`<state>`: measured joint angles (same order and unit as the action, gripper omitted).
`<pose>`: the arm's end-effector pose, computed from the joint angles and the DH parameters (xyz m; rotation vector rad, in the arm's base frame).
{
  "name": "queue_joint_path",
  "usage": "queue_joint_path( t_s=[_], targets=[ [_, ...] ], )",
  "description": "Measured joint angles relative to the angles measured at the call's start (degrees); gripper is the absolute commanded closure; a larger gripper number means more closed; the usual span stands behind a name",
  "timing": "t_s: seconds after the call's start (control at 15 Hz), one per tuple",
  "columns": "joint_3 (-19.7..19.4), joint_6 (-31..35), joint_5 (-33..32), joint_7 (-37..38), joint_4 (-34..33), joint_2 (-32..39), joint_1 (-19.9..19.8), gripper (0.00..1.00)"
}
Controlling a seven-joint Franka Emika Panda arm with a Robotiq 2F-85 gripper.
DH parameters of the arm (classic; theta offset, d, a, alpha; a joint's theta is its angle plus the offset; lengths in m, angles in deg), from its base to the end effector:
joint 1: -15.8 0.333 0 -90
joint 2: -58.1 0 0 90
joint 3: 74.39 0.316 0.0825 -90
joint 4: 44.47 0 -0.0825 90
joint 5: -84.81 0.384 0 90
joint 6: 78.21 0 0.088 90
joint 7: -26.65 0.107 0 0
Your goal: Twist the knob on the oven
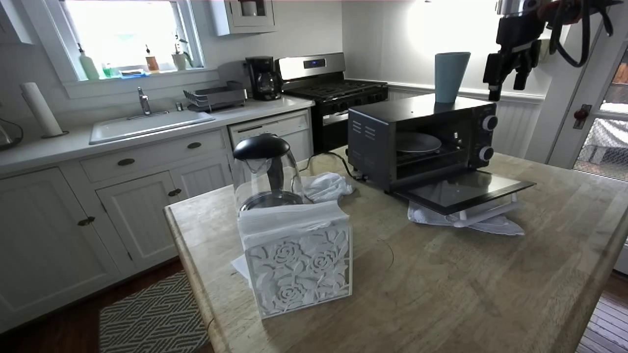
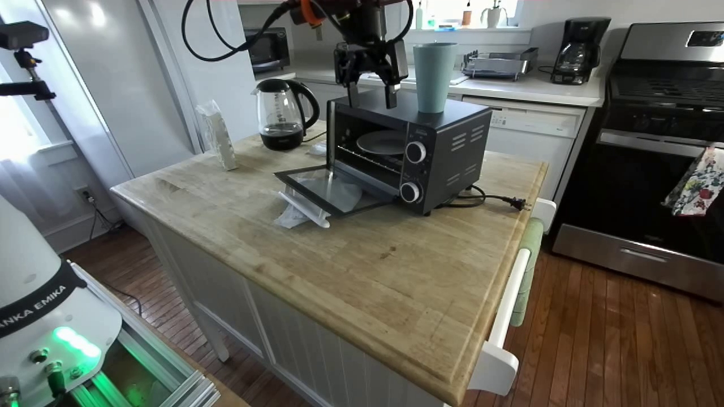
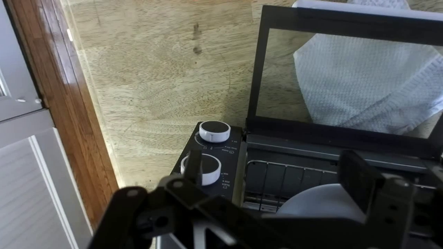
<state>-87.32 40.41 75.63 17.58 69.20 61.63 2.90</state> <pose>0.5118 -0.2551 0.4380 2.9679 -0.3231 -0.0329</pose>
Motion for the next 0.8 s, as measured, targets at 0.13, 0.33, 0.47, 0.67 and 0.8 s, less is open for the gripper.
queue_joint_path(
  t_s=[0.13, 0.33, 0.47, 0.67, 0.8],
  targets=[
    [0.0, 0.0, 1.0, -1.0, -0.4, 1.0, -0.3, 0.00],
    [-0.3, 0.0, 3.4, -3.6, -1.9, 3.3, -1.3, 0.00],
    [-0.4, 0.0, 5.4, -5.7, -3.4, 5.2, -2.2, 0.00],
    [-0.4, 0.0, 8.7, -8.7, -5.6, 8.0, -3.6, 0.00],
    [-0.4, 0.0, 11.2, -10.2, -7.0, 9.8, -4.4, 0.00]
  ],
)
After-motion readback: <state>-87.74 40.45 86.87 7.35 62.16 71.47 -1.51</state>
